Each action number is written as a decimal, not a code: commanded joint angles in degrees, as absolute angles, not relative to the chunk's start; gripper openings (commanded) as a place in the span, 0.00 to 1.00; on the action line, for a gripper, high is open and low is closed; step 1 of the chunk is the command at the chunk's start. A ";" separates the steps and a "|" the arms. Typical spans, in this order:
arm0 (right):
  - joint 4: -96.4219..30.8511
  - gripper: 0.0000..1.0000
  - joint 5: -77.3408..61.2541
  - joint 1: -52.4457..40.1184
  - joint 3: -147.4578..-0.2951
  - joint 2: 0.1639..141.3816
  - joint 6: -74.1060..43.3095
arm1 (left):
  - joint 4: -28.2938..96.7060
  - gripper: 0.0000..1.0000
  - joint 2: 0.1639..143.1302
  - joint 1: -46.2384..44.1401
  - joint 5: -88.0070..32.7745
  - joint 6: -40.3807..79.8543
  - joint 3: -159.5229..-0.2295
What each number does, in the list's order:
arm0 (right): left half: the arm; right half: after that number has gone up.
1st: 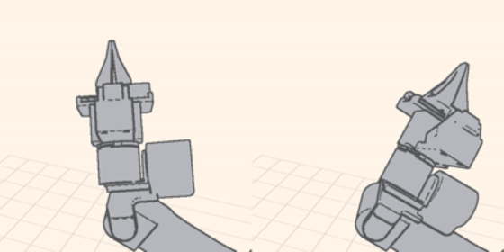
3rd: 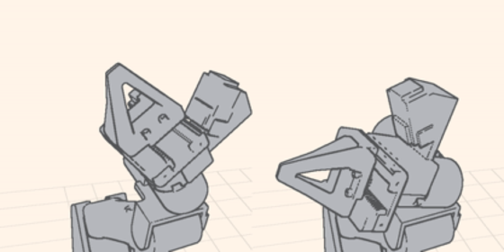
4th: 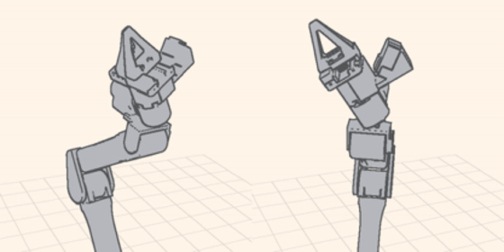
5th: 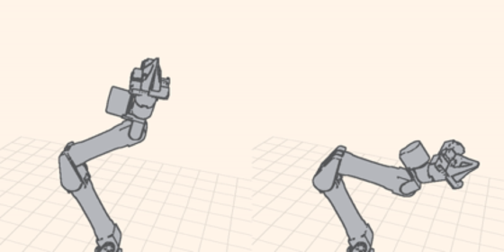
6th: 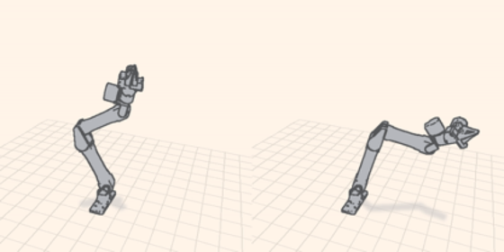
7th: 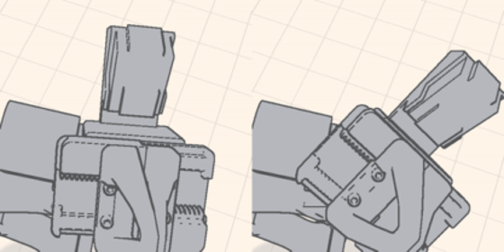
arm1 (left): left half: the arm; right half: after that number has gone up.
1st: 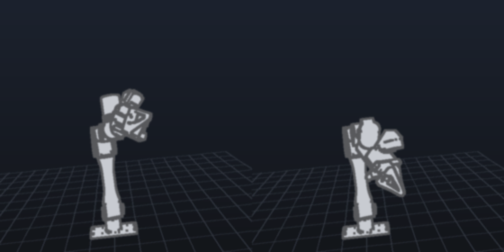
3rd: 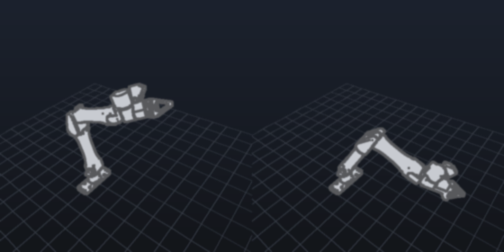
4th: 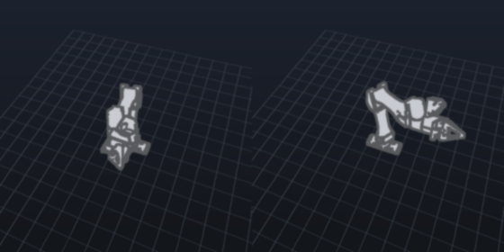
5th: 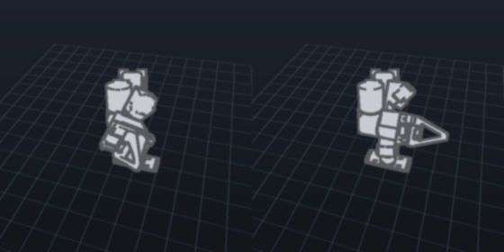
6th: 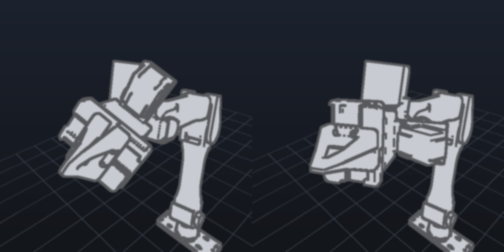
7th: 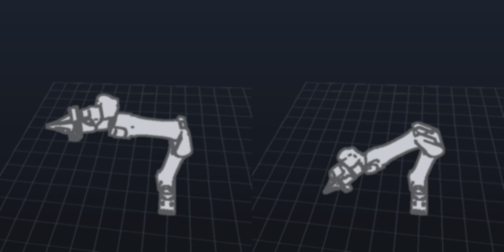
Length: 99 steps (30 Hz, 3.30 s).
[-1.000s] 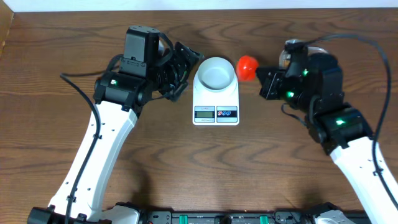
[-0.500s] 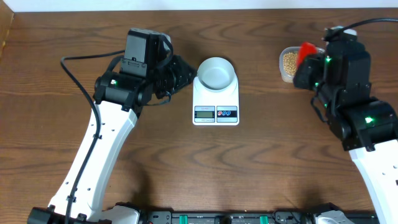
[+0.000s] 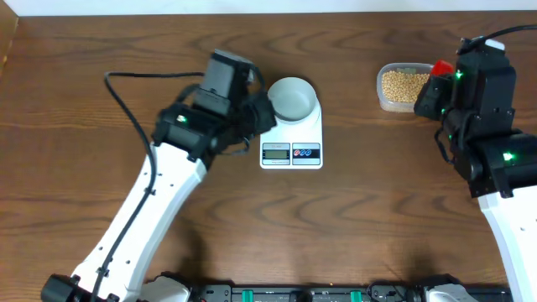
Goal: Scoop item into bowl and weigh 50g on scale
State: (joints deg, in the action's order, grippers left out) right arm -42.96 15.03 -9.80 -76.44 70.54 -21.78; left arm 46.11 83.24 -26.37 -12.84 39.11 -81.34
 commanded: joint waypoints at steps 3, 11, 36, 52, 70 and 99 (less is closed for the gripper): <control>-43.13 0.01 15.94 -9.41 -77.60 71.92 -20.93 | 46.50 0.07 84.12 -35.05 2.85 47.18 -80.90; -43.09 0.01 15.94 -9.41 -77.58 72.77 -20.93 | 46.44 0.08 93.78 -40.62 6.72 57.32 -79.72; -42.85 0.01 15.94 -9.41 -77.58 75.16 -20.71 | 41.67 0.08 106.80 -41.34 7.11 65.73 -79.72; -42.28 0.01 14.35 -9.41 -77.58 75.16 -22.70 | 38.87 0.07 107.59 -41.34 7.14 66.96 -79.72; -42.22 0.01 12.29 -9.41 -77.58 75.13 -25.02 | 39.77 0.07 107.61 -41.34 7.18 66.96 -79.72; -42.24 0.01 11.20 -9.47 -77.58 75.11 -25.67 | 39.29 0.07 115.70 -43.48 9.96 67.44 -79.61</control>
